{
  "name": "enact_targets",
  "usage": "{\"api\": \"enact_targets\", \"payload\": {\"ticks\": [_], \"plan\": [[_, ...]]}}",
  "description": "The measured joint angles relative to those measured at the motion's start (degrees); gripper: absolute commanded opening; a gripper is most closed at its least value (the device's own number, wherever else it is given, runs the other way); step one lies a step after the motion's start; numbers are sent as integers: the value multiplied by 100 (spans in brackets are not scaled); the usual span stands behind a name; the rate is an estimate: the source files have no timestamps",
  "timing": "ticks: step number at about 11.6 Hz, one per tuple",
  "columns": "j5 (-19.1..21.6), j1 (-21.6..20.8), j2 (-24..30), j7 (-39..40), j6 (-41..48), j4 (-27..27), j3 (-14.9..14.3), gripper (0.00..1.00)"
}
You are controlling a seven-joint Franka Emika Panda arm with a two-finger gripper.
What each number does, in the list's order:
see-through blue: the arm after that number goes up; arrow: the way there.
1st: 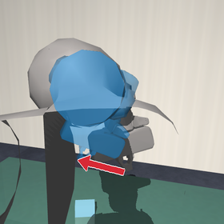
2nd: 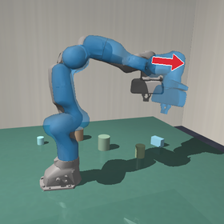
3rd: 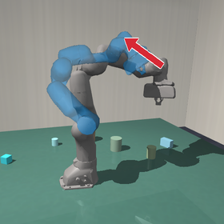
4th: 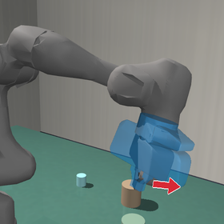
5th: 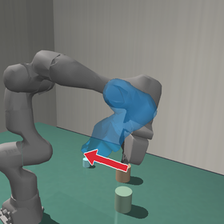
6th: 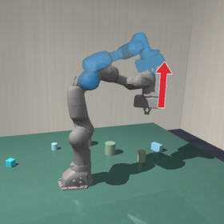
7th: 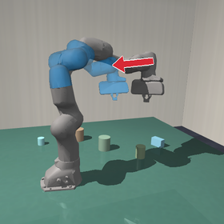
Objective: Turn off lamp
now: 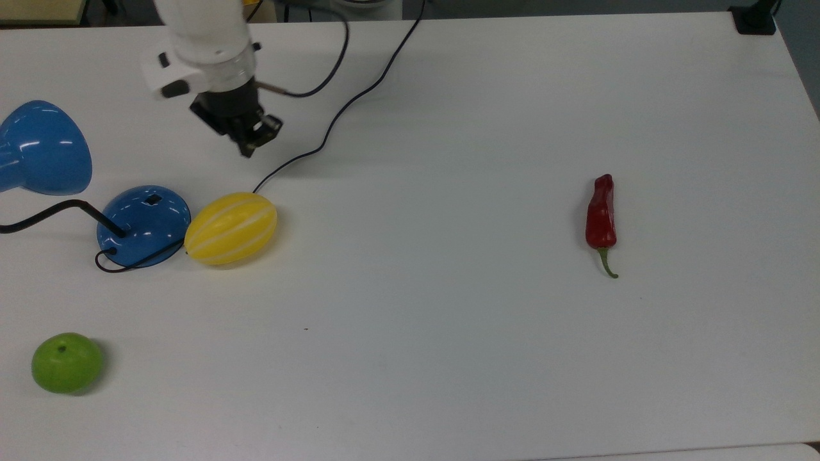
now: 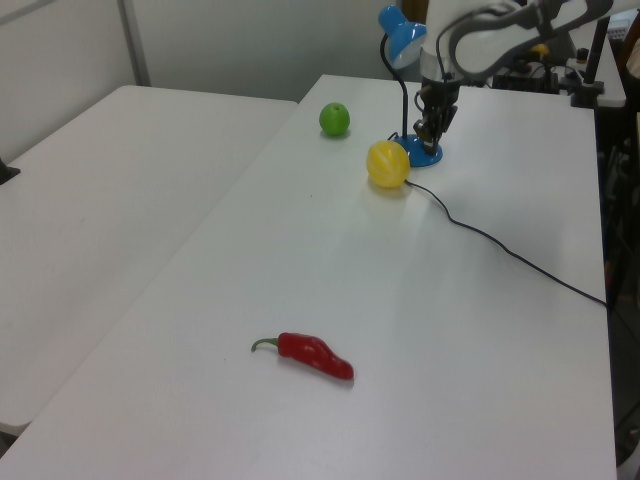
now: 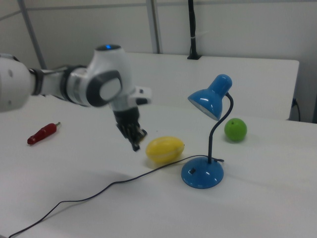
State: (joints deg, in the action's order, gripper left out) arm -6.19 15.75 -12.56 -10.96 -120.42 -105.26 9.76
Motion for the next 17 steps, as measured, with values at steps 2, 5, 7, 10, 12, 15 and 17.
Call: {"api": "enact_targets", "payload": {"ticks": [2, 5, 7, 10, 12, 15, 17], "plan": [[0, -395, 283, -11, 763, 380, 71, 0], [1, -866, 566, 42, 1630, 849, 82, 0], [119, -968, 601, 158, 2046, 1236, 81, 0], [189, -1046, 634, 486, 2307, 1636, 70, 0], [189, -1156, 724, 814, 2729, 1709, 56, 0], [189, -1447, 903, 1088, 3053, 1725, -209, 0], [189, -1802, 964, 1119, 3057, 1725, -631, 35]]}}
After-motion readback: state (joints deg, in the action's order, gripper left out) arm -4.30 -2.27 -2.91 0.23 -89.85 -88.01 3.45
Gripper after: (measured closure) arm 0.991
